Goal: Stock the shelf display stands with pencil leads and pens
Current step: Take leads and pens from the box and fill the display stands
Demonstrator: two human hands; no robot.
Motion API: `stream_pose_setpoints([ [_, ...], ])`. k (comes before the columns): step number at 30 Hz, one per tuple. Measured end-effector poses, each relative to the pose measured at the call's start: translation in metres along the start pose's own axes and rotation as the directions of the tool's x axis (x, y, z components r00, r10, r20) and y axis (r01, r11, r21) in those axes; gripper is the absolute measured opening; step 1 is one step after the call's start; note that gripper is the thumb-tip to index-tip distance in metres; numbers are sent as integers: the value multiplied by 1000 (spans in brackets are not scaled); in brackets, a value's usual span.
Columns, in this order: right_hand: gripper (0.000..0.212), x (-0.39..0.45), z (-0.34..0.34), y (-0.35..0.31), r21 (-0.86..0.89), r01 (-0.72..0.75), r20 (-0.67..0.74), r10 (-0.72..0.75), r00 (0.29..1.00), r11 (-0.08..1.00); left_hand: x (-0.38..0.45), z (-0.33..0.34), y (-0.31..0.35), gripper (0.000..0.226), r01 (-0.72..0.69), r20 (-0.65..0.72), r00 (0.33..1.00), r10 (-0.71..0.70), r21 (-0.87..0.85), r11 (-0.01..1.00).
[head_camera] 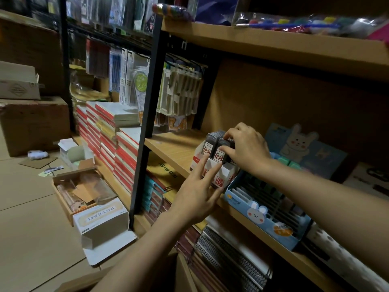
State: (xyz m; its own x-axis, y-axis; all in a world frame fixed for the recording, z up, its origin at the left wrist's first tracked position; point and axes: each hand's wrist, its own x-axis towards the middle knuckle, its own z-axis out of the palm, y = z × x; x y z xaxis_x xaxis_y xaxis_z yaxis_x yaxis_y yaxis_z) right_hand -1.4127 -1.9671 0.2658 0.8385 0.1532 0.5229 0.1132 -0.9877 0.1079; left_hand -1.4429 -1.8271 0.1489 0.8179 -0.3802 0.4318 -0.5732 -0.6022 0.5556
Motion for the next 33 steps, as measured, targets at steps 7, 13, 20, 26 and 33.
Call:
stream_pose_setpoints([
  [7, 26, -43, -28, 1, 298, -95, -87, 126, 988, 950, -21, -19, 10, 69, -4, 61, 998, 5, -17, 1000],
  [13, 10, -151, -22, -29, 615, 78, -200, 59, 978, 785, -79, -21, 10, 27, 188, 9, 981, -192, -257, 948],
  [20, 13, -285, 58, -60, 701, -46, 248, -183, 951, 712, -223, 34, -33, 11, 602, 334, 771, -542, -105, 791],
  [26, 33, -348, 138, -82, 497, -257, 723, -232, 651, 829, -335, 118, -47, 21, 890, 402, 455, -794, -227, 395],
  [33, 50, -386, 204, -112, 307, -282, 883, -161, 441, 909, -388, 175, -58, 33, 959, 344, 281, -896, -72, 273],
])
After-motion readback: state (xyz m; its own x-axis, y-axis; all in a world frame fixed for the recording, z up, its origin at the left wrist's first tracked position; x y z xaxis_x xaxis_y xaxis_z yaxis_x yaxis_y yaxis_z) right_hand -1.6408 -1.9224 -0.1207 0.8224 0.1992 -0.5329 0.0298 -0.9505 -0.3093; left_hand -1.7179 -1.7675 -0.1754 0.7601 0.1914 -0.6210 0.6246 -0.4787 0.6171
